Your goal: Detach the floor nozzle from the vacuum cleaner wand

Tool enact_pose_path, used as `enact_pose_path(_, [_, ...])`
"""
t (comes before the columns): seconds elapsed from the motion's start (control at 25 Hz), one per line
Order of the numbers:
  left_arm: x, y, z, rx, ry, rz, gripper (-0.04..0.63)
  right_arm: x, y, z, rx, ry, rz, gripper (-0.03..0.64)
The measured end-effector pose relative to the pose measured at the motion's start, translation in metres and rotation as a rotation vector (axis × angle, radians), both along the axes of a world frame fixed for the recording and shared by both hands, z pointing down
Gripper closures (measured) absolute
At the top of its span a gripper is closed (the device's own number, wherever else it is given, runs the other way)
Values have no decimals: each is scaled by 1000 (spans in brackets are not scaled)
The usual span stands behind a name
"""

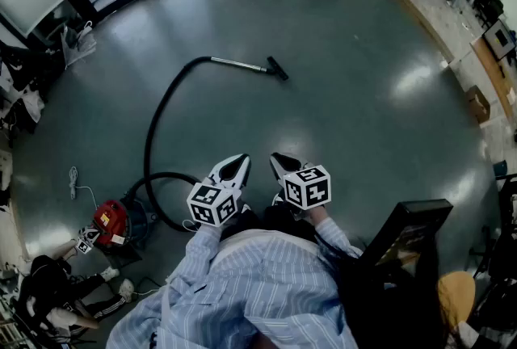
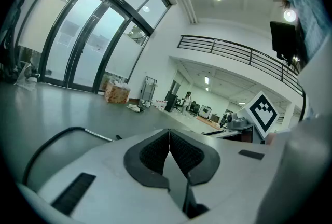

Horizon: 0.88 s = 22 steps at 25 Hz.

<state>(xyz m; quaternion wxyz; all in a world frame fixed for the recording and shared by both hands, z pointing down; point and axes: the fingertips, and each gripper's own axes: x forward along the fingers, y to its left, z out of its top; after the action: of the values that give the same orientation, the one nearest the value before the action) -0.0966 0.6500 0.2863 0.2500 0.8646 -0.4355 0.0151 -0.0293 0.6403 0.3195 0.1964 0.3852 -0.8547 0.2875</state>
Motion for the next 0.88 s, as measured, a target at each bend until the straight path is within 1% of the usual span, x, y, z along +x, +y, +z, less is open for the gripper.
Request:
enact_pose_path(0.16, [4, 9, -3, -7, -12, 3, 589, 5, 9, -3, -15, -2, 8, 589])
enact_pose_path(0.48, [10, 10, -5, -5, -22, 7, 589, 14, 10, -4, -15, -1, 16, 589])
enact_pose_path(0.72, [12, 7, -3, 1, -33, 13, 589, 18, 4, -4, -12, -41, 51, 589])
enact_pose_path(0.88, [17, 1, -2, -5, -37, 18, 589, 26, -1, -4, -14, -41, 55, 589])
